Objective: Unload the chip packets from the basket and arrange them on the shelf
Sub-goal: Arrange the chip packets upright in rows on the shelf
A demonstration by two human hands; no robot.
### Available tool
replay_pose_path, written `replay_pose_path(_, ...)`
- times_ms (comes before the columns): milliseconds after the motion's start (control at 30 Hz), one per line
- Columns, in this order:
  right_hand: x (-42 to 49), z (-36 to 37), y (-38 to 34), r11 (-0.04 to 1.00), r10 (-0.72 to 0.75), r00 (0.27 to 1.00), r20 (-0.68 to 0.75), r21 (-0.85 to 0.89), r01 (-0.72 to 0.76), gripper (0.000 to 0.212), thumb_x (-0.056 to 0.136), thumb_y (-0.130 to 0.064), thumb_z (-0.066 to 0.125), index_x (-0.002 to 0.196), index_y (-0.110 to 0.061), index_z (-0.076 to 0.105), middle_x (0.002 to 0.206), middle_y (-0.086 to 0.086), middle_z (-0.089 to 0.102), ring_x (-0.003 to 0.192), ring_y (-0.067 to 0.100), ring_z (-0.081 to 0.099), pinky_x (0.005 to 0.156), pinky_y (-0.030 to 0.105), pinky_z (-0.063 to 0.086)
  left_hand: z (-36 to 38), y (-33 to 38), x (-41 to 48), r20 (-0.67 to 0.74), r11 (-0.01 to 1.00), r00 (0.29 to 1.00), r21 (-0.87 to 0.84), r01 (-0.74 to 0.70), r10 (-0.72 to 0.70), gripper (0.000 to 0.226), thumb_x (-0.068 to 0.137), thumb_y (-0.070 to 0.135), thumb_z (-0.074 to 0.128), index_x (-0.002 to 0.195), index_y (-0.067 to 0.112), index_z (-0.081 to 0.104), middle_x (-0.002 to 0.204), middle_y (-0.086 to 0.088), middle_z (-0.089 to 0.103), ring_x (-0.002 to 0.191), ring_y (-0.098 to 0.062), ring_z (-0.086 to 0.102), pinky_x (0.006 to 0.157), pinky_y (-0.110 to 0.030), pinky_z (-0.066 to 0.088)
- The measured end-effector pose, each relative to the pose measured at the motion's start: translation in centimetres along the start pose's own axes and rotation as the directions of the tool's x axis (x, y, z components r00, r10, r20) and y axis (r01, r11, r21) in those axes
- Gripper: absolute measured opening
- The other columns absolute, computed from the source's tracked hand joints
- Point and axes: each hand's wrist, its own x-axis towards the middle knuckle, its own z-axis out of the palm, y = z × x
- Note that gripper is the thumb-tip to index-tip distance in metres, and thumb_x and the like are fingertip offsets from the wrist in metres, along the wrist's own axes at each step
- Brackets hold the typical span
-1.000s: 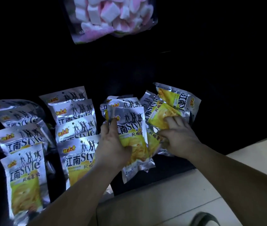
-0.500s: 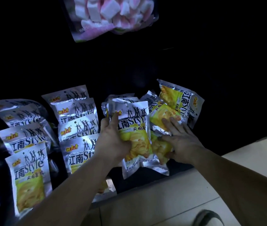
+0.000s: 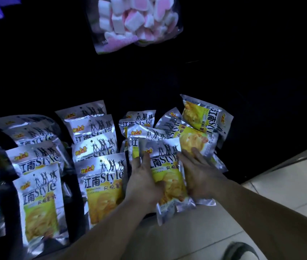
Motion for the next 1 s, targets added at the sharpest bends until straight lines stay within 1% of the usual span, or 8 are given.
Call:
replay_pose_path(67, 0.1, 0.7, 1.0, 0.996, 0.020, 1.000, -0.007, -0.090, -0.020, 0.140, 0.068, -0.038, 0.086, 0.153, -0.046, -0.025, 0.163, -0.024, -0.025, 0.151, 0.015, -0.029, 0.125, 0.045, 0.005, -0.4, 0.1, 0.2, -0.009, 0.999, 1.000, -0.036, 0.006, -0.006, 0.109, 0.084, 0.028, 0.079, 0.163, 0.031, 0.004, 0.168, 0.000, 0.007, 0.139, -0.027, 0.046, 0.099, -0.033, 0.051)
replay_pose_path(267, -0.6, 0.7, 3.7, 0.974, 0.040, 0.999, -0.019, -0.222, -0.043, 0.136, 0.073, -0.041, 0.086, 0.147, -0.056, -0.028, 0.163, -0.021, -0.030, 0.151, 0.014, -0.030, 0.126, 0.050, 0.009, -0.3, -0.8, 0.9, -0.102, 0.988, 0.995, -0.154, -0.008, -0.008, 0.105, 0.081, 0.021, 0.082, 0.156, 0.050, 0.014, 0.168, 0.008, 0.009, 0.135, -0.034, 0.050, 0.093, -0.043, 0.059)
replay_pose_path(433, -1.7, -0.2, 4.6, 0.964, 0.092, 0.996, -0.001, -0.252, -0.089, 0.118, 0.076, -0.019, 0.077, 0.158, -0.046, -0.004, 0.163, -0.020, -0.031, 0.151, 0.014, -0.031, 0.125, 0.054, 0.010, 0.0, -1.1, 1.2, -0.154, 0.982, 0.988, -0.191, -0.004, -0.026, 0.091, 0.087, 0.017, 0.078, 0.159, 0.038, 0.026, 0.168, 0.005, 0.010, 0.135, -0.030, 0.052, 0.056, -0.004, 0.043)
replay_pose_path(567, -2.3, -0.8, 3.8, 0.936, 0.095, 0.995, 0.017, -0.343, -0.083, 0.112, 0.079, -0.011, 0.070, 0.161, -0.039, -0.001, 0.165, -0.012, -0.030, 0.151, 0.022, -0.031, 0.125, 0.055, 0.005, 0.9, -1.4, 1.2, -0.133, 0.977, 0.991, -0.213, 0.001, -0.030, 0.091, 0.087, 0.022, 0.078, 0.158, 0.041, 0.025, 0.167, 0.009, 0.009, 0.131, -0.033, 0.056, 0.074, -0.023, 0.057)
replay_pose_path(667, -2.4, -1.3, 2.4, 0.968, 0.065, 0.997, 0.038, -0.247, -0.054, 0.100, 0.077, -0.022, 0.071, 0.160, -0.034, 0.015, 0.168, -0.008, -0.021, 0.153, 0.022, -0.026, 0.127, 0.051, 0.003, 1.5, -1.0, 0.8, -0.072, 0.977, 0.996, -0.210, 0.033, -0.049, 0.082, 0.090, 0.021, 0.076, 0.157, 0.036, 0.030, 0.168, 0.000, 0.010, 0.138, -0.027, 0.046, 0.069, -0.008, 0.038)
replay_pose_path(733, -2.5, -2.0, 1.1, 0.992, 0.025, 0.999, -0.030, -0.123, -0.029, 0.077, 0.078, -0.028, 0.068, 0.149, -0.032, 0.039, 0.170, -0.005, -0.001, 0.157, 0.019, -0.008, 0.126, 0.045, 0.015, 1.9, -1.2, 1.0, -0.054, 0.984, 0.998, -0.174, 0.034, -0.044, 0.078, 0.093, 0.023, 0.073, 0.158, 0.033, 0.030, 0.169, 0.001, 0.011, 0.144, -0.026, 0.041, 0.082, -0.010, 0.036)
replay_pose_path(833, -2.1, -2.3, -1.0, 0.997, 0.000, 0.977, -0.213, 0.074, 0.017, 0.054, 0.082, -0.035, 0.065, 0.134, -0.036, 0.050, 0.151, -0.010, 0.032, 0.140, 0.019, 0.038, 0.104, 0.037, 0.045, 1.9, -1.4, 1.5, -0.032, 0.998, 0.999, -0.047, 0.030, -0.032, 0.077, 0.095, 0.032, 0.068, 0.159, 0.029, 0.026, 0.167, 0.003, 0.017, 0.142, -0.029, 0.043, 0.105, -0.036, 0.048)
replay_pose_path(1000, -0.7, 0.2, -5.0, 0.994, -0.091, 0.995, -0.050, 0.052, 0.094, 0.086, 0.074, -0.060, 0.075, 0.148, -0.049, 0.031, 0.163, -0.008, 0.011, 0.146, 0.025, 0.020, 0.107, 0.045, 0.046, 0.4, -0.8, 2.4, 0.011, 0.951, 0.999, 0.309, 0.032, -0.037, 0.064, 0.091, 0.050, 0.063, 0.145, 0.026, 0.041, 0.157, -0.010, 0.023, 0.137, -0.038, 0.040, 0.103, -0.051, 0.050)
